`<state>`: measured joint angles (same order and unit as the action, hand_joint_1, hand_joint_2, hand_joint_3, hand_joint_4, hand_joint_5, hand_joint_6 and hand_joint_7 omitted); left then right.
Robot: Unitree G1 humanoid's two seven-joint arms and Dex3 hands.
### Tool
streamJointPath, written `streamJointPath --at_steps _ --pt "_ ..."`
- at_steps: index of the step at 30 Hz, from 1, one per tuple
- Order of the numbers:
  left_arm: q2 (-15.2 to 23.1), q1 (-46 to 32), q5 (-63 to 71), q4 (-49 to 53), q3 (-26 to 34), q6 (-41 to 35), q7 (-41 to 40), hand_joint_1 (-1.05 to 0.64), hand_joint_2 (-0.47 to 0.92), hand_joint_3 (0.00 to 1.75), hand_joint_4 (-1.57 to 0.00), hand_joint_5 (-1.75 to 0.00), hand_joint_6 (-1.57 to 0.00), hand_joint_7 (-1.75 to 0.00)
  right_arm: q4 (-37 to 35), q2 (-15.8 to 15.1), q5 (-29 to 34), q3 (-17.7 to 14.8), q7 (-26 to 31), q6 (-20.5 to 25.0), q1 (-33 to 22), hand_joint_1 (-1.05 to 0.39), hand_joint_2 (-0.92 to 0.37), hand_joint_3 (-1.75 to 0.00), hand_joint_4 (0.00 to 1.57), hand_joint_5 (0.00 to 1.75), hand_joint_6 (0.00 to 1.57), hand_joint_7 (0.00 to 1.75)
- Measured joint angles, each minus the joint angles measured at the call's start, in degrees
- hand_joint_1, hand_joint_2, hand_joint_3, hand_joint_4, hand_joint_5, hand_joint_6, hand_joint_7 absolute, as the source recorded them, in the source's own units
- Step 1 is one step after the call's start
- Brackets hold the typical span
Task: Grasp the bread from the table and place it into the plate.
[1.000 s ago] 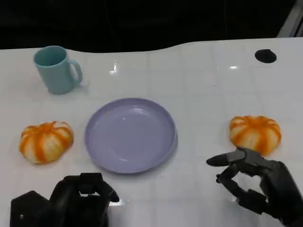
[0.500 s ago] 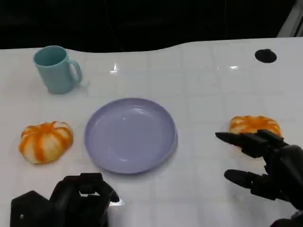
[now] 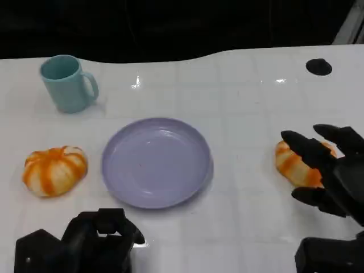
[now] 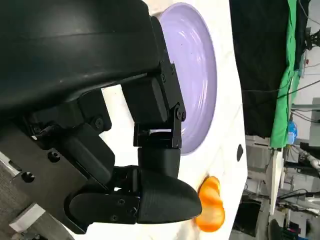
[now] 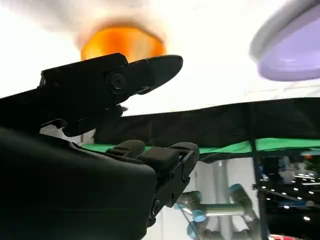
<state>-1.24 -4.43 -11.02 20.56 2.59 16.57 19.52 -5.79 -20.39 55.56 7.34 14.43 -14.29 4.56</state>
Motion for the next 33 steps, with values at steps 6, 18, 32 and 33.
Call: streamJointPath --at_steps 6,18,32,33 --pt "-0.14 -0.05 0.02 -0.21 0.00 0.00 0.00 -1.05 0.46 0.87 -1.57 -1.24 -1.39 -0.83 -2.29 -0.96 1.26 2.77 0.24 4.47 2.50 -0.63 -0.89 0.00 0.00 0.48 0.29 0.01" --pt "-0.32 -0.67 0.00 -0.86 -0.03 -0.01 0.01 -1.05 0.45 0.87 -1.57 -1.24 -1.39 -0.83 -7.82 -1.32 1.27 7.95 -0.80 9.95 5.66 -0.60 -0.86 0.00 0.00 0.39 0.28 0.01" --pt "-0.54 -1.77 0.04 -2.65 -0.39 -0.60 0.01 -1.05 0.47 0.84 -1.57 -1.24 -1.38 -0.83 -21.03 -1.28 -0.48 12.25 0.30 11.40 13.54 -0.62 -0.87 -0.01 0.01 0.38 0.28 0.00" --pt "-0.53 -1.80 0.04 -2.65 -0.34 -0.60 0.01 -1.05 0.47 0.84 -1.57 -1.24 -1.39 -0.83 -22.07 -1.28 -0.60 12.49 0.63 11.40 14.19 -0.62 -0.87 -0.01 0.02 0.38 0.29 0.00"
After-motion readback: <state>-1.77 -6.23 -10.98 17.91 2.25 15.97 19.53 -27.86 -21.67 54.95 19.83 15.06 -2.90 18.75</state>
